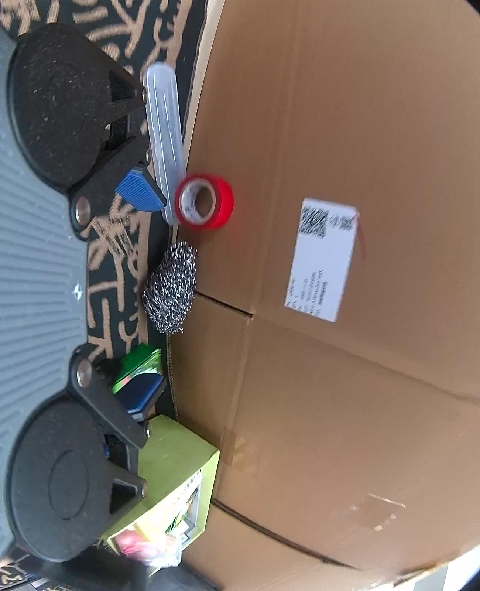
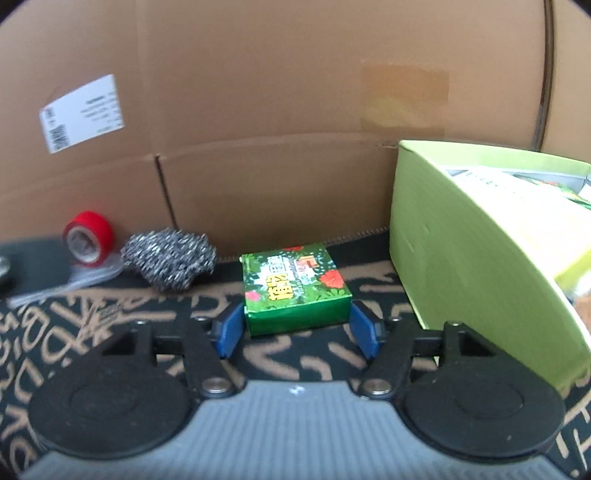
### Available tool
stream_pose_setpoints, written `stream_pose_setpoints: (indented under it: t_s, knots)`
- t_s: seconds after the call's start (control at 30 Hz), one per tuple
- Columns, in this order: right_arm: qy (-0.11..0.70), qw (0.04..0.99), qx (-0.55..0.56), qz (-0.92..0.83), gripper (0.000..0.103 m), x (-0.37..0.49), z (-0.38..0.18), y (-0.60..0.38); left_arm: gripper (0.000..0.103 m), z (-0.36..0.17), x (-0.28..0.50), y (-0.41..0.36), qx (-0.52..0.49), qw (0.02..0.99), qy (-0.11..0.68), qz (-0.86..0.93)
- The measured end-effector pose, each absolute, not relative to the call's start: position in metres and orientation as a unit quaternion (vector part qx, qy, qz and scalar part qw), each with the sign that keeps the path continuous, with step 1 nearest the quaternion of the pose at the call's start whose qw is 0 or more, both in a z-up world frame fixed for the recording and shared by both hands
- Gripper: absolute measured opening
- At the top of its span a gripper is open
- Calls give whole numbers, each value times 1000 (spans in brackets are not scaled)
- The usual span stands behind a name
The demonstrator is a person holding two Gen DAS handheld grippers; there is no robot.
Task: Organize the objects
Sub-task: 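Grasp the steel wool with the left tool while the right tool grasps the small green box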
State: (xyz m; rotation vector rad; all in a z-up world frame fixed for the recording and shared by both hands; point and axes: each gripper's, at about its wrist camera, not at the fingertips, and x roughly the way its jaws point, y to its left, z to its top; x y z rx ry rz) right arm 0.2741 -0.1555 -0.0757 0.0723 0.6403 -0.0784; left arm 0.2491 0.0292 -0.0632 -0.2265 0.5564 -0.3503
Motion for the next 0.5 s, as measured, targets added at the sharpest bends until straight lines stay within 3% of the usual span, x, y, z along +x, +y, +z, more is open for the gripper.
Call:
stream_pose_setpoints:
  t_s: [0.33,0.5]
  knots:
    - [313,949,38,-13,62,231,-76,-166,91,-77,292,-8,-118,936,300,-140]
    - [315,948,37,-3,62,230,-67,-159,62,-84,306,-16,-117,931,325,-120]
